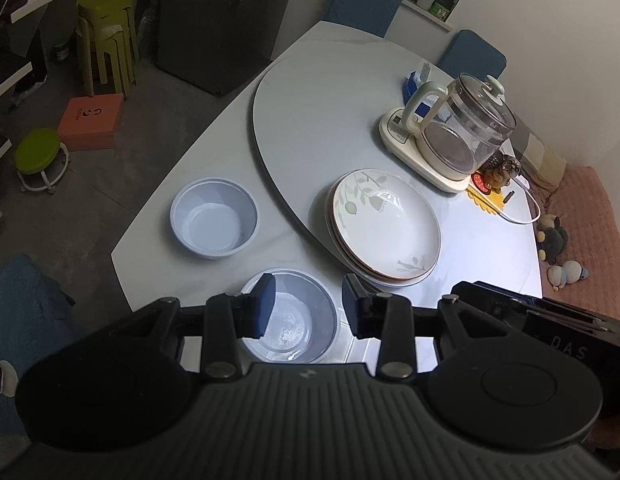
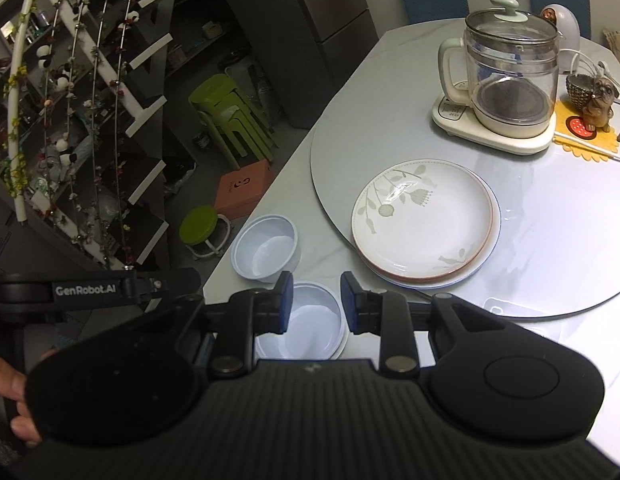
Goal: Organize plates and bowls
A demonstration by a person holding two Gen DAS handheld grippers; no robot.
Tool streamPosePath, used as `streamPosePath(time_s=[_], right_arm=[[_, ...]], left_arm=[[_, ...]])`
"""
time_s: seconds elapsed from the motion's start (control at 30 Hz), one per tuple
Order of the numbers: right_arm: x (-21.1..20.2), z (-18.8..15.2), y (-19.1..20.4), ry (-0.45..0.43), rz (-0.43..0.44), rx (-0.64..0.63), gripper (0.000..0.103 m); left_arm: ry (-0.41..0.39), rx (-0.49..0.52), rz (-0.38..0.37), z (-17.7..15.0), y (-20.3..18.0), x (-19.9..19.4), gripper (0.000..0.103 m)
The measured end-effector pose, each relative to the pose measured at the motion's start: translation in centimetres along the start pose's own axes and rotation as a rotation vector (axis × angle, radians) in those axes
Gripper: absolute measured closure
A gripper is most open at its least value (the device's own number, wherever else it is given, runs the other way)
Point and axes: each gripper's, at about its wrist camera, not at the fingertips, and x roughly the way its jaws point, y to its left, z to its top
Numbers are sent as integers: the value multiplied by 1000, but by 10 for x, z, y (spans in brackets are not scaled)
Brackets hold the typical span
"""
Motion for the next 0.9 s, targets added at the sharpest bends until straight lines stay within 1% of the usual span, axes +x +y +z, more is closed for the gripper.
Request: streamPosePath(time_s=[0.2, 0.4, 0.47, 0.5, 0.53, 0.57, 0.6, 0.63, 0.9], right_arm=[[6, 2, 10, 6, 6, -26, 73], [21, 6, 28, 13, -12, -31, 73], [29, 7, 34, 22, -23, -23, 72], [34, 8, 37, 26, -31, -17, 69], [38, 8, 40, 27, -39, -10, 60], [42, 9, 43, 26, -51, -3, 54], [46, 10, 46, 27, -61, 1, 44], [51, 10, 49, 30, -67, 5, 40], [84, 18, 73, 50, -114, 69, 41]], left_arm=[[-3, -15, 11, -2, 10, -1, 61], [1, -45, 7, 5, 35, 0, 61], [9, -50, 4, 9, 46, 2, 58], [12, -45, 6, 10, 50, 3, 51], [15, -37, 16, 12, 56, 5, 46], [17, -34, 21, 14, 61, 6, 45], [23, -37, 16, 16, 68, 8, 44], [32, -43, 6, 18, 75, 11, 44], [77, -27, -10, 39, 127, 32, 44]])
